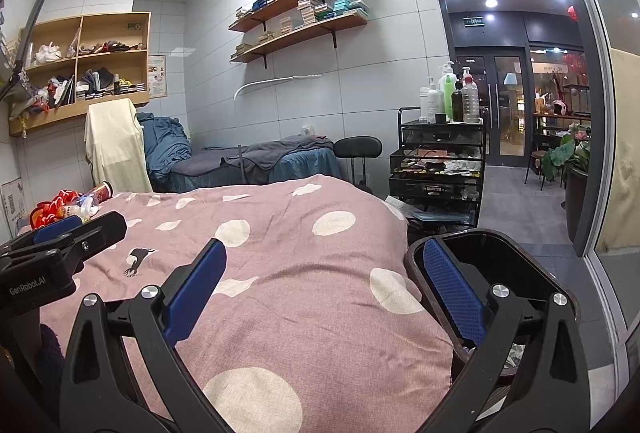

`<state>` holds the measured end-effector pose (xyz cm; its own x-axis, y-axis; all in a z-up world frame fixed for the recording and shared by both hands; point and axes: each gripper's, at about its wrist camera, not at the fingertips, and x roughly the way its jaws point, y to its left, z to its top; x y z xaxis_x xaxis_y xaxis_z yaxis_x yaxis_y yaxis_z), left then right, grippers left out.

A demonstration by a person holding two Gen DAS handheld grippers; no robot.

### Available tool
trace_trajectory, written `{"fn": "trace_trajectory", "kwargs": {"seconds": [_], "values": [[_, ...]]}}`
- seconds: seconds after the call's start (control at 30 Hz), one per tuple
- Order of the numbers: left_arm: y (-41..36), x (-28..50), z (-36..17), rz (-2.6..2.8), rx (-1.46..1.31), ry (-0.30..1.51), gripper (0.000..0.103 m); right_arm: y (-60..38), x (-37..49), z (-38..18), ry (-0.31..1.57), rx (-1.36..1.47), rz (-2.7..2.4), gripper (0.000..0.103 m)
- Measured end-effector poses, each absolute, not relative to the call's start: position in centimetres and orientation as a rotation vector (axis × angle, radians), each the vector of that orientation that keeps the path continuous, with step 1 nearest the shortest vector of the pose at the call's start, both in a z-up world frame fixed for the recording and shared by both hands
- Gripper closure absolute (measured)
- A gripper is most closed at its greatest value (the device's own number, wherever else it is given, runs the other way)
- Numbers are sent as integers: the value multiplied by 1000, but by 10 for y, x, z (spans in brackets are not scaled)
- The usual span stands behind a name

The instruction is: Collect trash

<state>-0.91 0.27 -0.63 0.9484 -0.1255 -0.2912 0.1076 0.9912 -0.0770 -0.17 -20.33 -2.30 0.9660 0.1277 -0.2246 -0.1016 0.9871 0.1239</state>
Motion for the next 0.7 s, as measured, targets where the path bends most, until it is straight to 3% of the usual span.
{"fn": "trace_trajectory", "kwargs": {"seconds": [0.7], "values": [[-3, -10, -5, -137, -55, 299, 5, -208, -2, -24, 237, 130, 114, 5]]}}
